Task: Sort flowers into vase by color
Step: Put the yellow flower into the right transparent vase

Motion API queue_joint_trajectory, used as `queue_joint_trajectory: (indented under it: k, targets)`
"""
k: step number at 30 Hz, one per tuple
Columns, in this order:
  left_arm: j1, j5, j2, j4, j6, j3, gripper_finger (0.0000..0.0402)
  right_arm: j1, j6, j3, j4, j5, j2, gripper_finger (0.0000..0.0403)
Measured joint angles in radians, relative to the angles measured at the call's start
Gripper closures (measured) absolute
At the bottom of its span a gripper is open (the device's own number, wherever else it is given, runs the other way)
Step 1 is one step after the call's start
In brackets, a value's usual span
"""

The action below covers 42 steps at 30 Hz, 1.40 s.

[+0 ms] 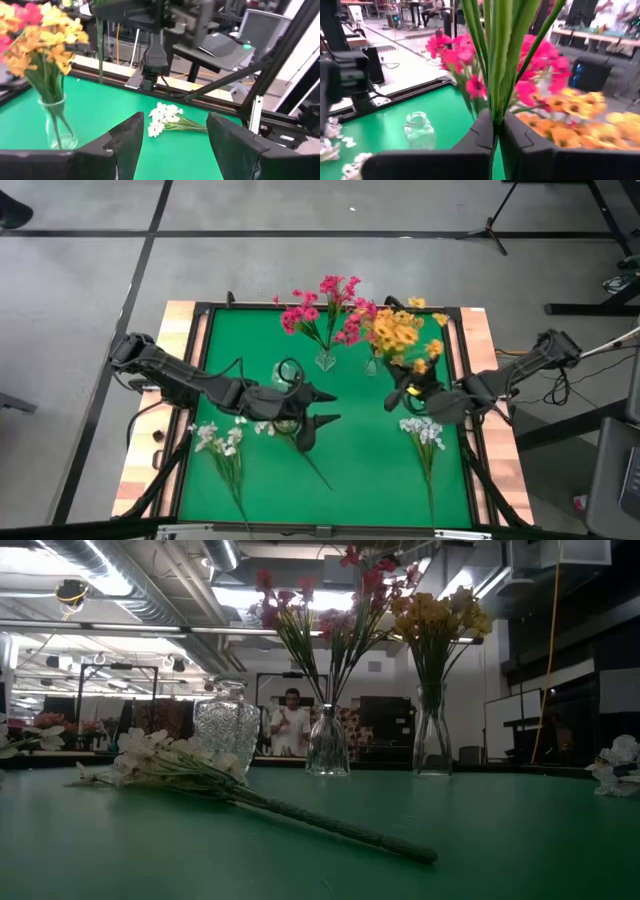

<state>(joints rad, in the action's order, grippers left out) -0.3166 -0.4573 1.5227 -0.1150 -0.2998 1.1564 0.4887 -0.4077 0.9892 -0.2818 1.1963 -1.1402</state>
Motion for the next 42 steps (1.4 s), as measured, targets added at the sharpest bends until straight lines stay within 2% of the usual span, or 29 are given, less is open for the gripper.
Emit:
queue_joint_trajectory:
  k: [4,8,11,18,25,30,33,37,39,42]
  targets:
    - [-0.031,-0.004,0.000,-0.032,0.051,0.000,0.0188,0.075,-0.011,-0.117,0.033,0.047,0.076,0.0395]
    - [-0.064,-0.004,0.000,-0.053,0.110,0.000,0.0188,0.157,0.038,-0.272,0.192,0.115,0.134,0.0395]
    - [-0.072,-0.019,0.000,-0.063,0.128,0.000,0.0188,0.172,0.073,-0.386,0.314,0.174,0.157,0.0395]
    - [-0.071,-0.073,0.000,-0.060,0.128,0.000,0.0188,0.113,0.072,-0.593,0.592,0.316,0.157,0.0395]
    - [-0.067,-0.136,0.000,-0.059,0.146,0.000,0.0188,0.022,-0.120,-0.670,0.680,0.322,0.157,0.0395]
    - [-0.068,-0.137,0.000,-0.056,0.147,0.000,0.0188,-0.055,-0.160,-0.671,0.718,0.315,0.158,0.0396]
    - [-0.067,-0.137,0.000,-0.049,0.147,0.000,0.0188,-0.093,-0.001,-0.671,0.817,0.208,0.190,0.0396]
    - [-0.067,-0.137,0.000,-0.028,0.147,0.000,0.0188,-0.103,0.391,-0.671,1.024,-0.001,0.272,0.0396]
    - [-0.067,-0.137,0.000,-0.022,0.147,0.000,0.0188,-0.102,0.553,-0.671,1.085,-0.008,0.332,0.0396]
    - [-0.068,-0.137,0.000,-0.015,0.147,0.000,0.0188,-0.075,0.691,-0.672,1.093,0.056,0.485,0.0396]
